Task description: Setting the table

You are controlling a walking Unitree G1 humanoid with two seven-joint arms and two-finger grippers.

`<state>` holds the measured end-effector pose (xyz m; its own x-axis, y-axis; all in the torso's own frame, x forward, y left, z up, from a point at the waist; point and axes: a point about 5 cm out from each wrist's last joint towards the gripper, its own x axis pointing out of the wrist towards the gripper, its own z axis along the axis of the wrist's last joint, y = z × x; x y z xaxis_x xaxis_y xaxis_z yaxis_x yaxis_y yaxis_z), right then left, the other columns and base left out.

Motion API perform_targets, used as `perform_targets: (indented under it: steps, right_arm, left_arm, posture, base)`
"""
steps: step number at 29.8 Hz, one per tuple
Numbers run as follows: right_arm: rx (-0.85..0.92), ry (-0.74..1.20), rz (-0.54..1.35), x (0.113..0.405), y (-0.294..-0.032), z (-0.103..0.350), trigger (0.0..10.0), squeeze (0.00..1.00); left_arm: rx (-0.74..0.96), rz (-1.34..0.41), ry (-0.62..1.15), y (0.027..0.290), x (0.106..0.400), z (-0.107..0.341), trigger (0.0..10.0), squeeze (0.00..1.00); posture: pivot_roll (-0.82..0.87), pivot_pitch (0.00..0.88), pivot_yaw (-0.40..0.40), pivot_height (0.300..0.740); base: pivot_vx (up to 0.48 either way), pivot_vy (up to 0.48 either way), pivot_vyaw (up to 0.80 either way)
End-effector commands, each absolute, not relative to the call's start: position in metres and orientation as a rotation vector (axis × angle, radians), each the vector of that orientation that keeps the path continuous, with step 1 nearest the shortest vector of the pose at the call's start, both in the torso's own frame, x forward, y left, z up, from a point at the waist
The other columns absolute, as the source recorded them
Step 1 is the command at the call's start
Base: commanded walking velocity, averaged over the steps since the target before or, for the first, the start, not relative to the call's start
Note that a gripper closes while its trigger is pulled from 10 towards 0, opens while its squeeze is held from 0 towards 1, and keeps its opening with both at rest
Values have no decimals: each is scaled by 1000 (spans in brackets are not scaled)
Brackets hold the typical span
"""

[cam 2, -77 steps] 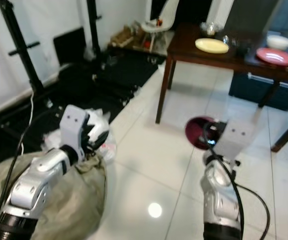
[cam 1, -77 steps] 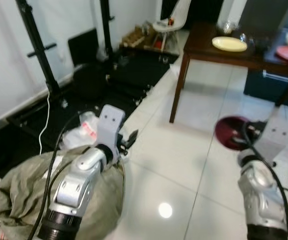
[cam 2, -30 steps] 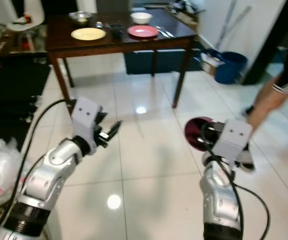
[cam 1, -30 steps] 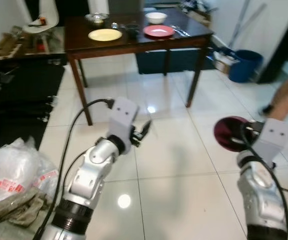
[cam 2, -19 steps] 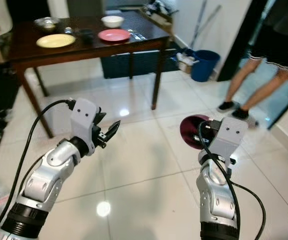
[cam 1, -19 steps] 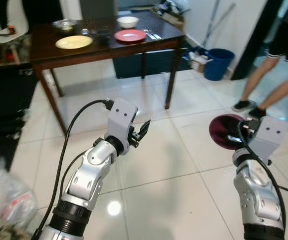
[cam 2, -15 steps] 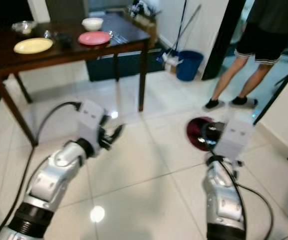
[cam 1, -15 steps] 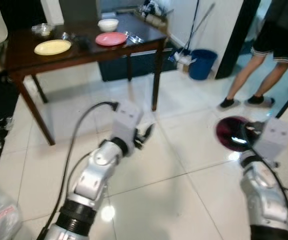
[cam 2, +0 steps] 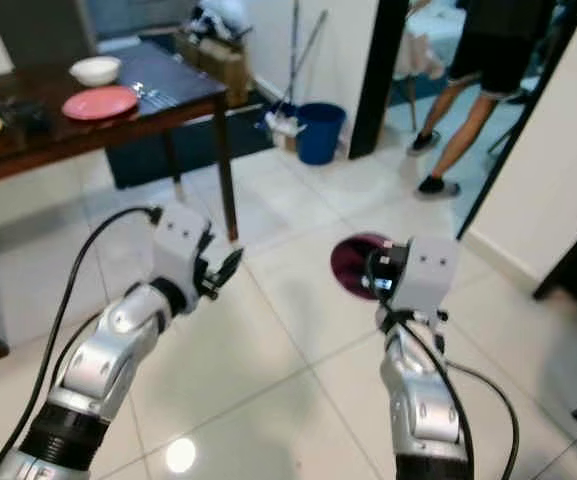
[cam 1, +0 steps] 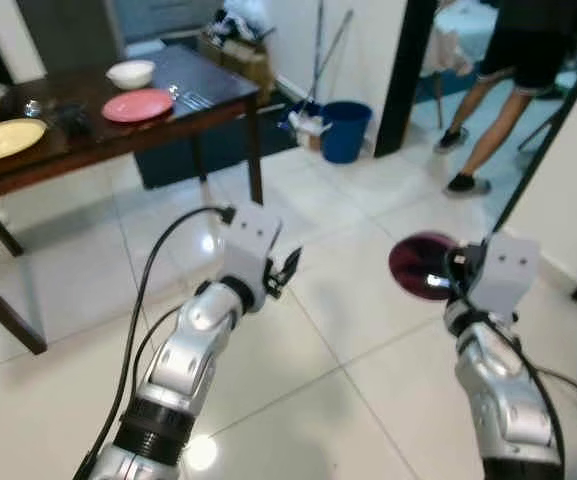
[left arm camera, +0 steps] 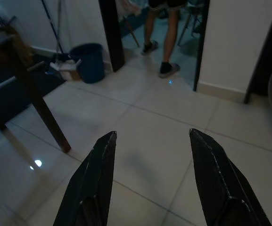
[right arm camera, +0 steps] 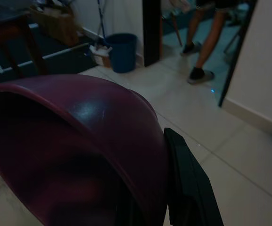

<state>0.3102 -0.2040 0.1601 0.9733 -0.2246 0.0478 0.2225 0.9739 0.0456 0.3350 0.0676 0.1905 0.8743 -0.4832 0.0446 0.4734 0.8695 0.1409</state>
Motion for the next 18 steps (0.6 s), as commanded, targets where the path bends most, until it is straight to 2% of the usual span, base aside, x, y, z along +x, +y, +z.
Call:
perform_targets:
  steps: [1,10,18]
  right_arm:
    - [38,-61,-160,310,-188,161,10000,0]
    - [28,-53,-99,307,-171,157,10000,0]
    - [28,-51,-87,306,-167,156,10000,0]
  left_arm:
    - [139,-472,-49,77,336,183,10000,0]
    - [134,-468,-45,78,336,182,10000,0]
    - [134,-451,-36,81,337,181,10000,0]
  posture:
    - [-80,4,85,740]
    - [-79,10,87,740]
    - [-78,14,88,740]
  base:
    - [480,0,0]
    - [480,0,0]
    - [480,0,0]
